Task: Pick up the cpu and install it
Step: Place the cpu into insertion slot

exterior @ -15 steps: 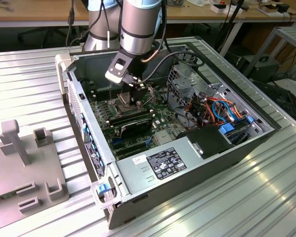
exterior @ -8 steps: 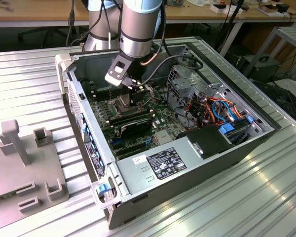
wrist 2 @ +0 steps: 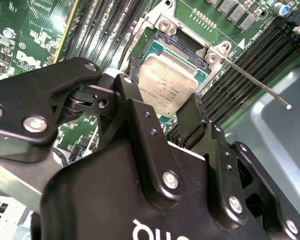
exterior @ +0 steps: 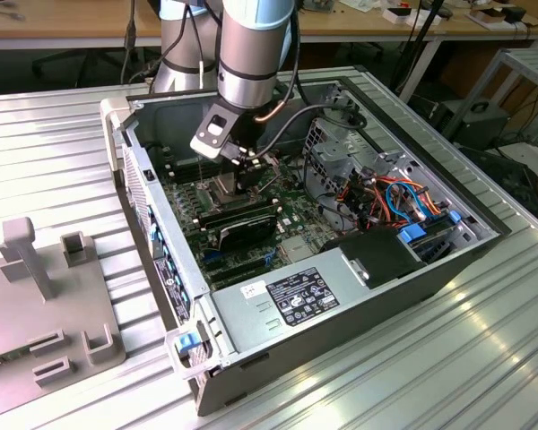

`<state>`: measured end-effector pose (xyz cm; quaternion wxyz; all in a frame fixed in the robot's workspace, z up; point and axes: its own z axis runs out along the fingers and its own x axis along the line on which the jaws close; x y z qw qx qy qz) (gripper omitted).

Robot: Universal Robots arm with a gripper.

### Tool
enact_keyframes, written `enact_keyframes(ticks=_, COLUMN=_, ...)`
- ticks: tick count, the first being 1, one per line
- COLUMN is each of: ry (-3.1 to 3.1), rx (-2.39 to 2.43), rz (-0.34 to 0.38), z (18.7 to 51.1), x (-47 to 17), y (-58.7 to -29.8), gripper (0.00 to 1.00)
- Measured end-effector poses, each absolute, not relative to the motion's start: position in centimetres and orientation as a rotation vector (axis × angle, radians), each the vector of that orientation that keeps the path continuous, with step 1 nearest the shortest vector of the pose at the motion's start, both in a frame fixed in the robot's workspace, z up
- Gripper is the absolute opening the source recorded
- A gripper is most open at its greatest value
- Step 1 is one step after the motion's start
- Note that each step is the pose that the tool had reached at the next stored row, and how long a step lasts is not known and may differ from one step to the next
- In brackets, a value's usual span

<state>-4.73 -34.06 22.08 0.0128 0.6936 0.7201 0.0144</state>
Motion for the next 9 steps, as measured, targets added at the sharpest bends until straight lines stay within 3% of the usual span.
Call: enact_keyframes(ticks=9, ry=2.244, rx=2.163, rz=0.044, z=21.29, x=-4.71, y=-33.84, gripper=0.55)
